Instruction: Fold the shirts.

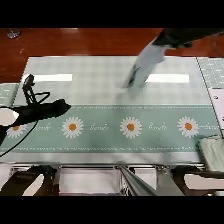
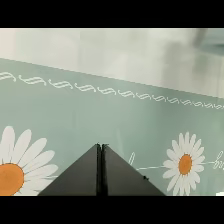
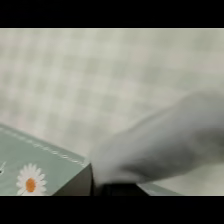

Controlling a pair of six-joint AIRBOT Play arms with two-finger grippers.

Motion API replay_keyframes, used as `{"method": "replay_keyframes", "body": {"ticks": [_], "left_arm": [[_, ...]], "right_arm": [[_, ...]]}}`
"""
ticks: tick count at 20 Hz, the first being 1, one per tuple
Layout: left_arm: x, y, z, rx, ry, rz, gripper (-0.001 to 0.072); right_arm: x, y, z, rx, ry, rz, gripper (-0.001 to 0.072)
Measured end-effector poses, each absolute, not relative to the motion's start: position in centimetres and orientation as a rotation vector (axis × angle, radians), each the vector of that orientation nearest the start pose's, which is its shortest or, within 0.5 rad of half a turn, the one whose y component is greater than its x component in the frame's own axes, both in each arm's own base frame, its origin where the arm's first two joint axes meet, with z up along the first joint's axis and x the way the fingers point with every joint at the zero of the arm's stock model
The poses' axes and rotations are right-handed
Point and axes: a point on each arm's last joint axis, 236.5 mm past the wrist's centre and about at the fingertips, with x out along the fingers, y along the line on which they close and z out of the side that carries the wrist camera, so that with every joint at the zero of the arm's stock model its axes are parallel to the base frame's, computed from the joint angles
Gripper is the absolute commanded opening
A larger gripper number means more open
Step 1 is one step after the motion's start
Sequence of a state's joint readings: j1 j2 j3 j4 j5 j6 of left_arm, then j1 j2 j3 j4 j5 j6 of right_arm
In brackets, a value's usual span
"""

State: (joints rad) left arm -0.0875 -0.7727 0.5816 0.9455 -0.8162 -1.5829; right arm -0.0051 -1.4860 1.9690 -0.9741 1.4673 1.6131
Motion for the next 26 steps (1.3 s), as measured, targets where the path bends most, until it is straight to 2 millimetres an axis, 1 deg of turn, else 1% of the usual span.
{"method": "replay_keyframes", "body": {"ticks": [2, 4, 5, 6, 8, 10, 11, 13, 15, 17, 19, 20, 21, 22, 23, 24, 25, 26], "left_arm": [[30.3, -12.6, 2.6, -0.587, 0.987, -0.266, 0.0019], [30.7, -12.4, 2.8, -0.588, 0.969, -0.260, 0.0019], [30.8, -12.3, 2.9, -0.588, 0.961, -0.257, 0.0019], [31.1, -12.2, 3.0, -0.590, 0.947, -0.253, 0.0020], [31.4, -12.1, 3.1, -0.588, 0.934, -0.250, 0.0019], [31.5, -12.2, 3.3, -0.584, 0.921, -0.252, 0.0019], [31.7, -12.4, 3.4, -0.582, 0.912, -0.256, 0.0020], [31.9, -12.7, 3.7, -0.576, 0.896, -0.264, 0.0020], [32.1, -13.1, 3.9, -0.570, 0.880, -0.273, 0.0019], [32.3, -13.5, 3.9, -0.566, 0.873, -0.280, 0.0019], [32.4, -13.9, 3.6, -0.562, 0.878, -0.287, 0.0020], [32.4, -14.2, 3.3, -0.558, 0.887, -0.291, 0.0020], [32.3, -14.5, 3.0, -0.554, 0.896, -0.297, 0.0019], [32.2, -14.9, 2.6, -0.550, 0.910, -0.303, 0.0019], [32.1, -15.2, 2.3, -0.546, 0.920, -0.308, 0.0020], [32.0, -15.6, 2.0, -0.542, 0.932, -0.312, 0.0020], [32.0, -15.8, 1.6, -0.539, 0.944, -0.314, 0.0020], [32.0, -15.8, 1.4, -0.540, 0.950, -0.312, 0.0020]], "right_arm": [[43.6, 7.7, 24.9, 0.411, 0.956, 0.366, 0.0027], [41.7, 2.6, 25.5, 0.432, 0.970, 0.232, 0.0028], [40.4, -0.2, 25.6, 0.444, 0.985, 0.151, 0.0028], [38.9, -2.9, 25.4, 0.458, 1.004, 0.067, 0.0028], [35.7, -7.6, 24.8, 0.497, 1.035, -0.096, 0.0027], [32.1, -10.9, 23.7, 0.555, 1.066, -0.234, 0.0028], [30.2, -12.2, 22.9, 0.583, 1.085, -0.299, 0.0028], [25.6, -14.1, 20.8, 0.635, 1.130, -0.431, 0.0028], [20.2, -15.8, 18.4, 0.681, 1.173, -0.588, 0.0028], [14.9, -16.7, 16.4, 0.728, 1.200, -0.763, 0.0028], [10.2, -16.8, 14.9, 0.762, 1.217, -0.927, 0.0029], [8.0, -16.7, 14.2, 0.774, 1.225, -1.015, 0.0115], [6.0, -16.7, 13.6, 0.781, 1.231, -1.098, 0.0438], [4.5, -16.7, 13.3, 0.783, 1.235, -1.169, 0.0632], [3.3, -16.7, 12.9, 0.787, 1.244, -1.222, 0.0625], [2.6, -16.8, 12.5, 0.787, 1.249, -1.257, 0.0625], [2.4, -16.9, 12.3, 0.791, 1.257, -1.266, 0.0625], [2.7, -17.2, 12.2, 0.788, 1.261, -1.255, 0.0623]]}}
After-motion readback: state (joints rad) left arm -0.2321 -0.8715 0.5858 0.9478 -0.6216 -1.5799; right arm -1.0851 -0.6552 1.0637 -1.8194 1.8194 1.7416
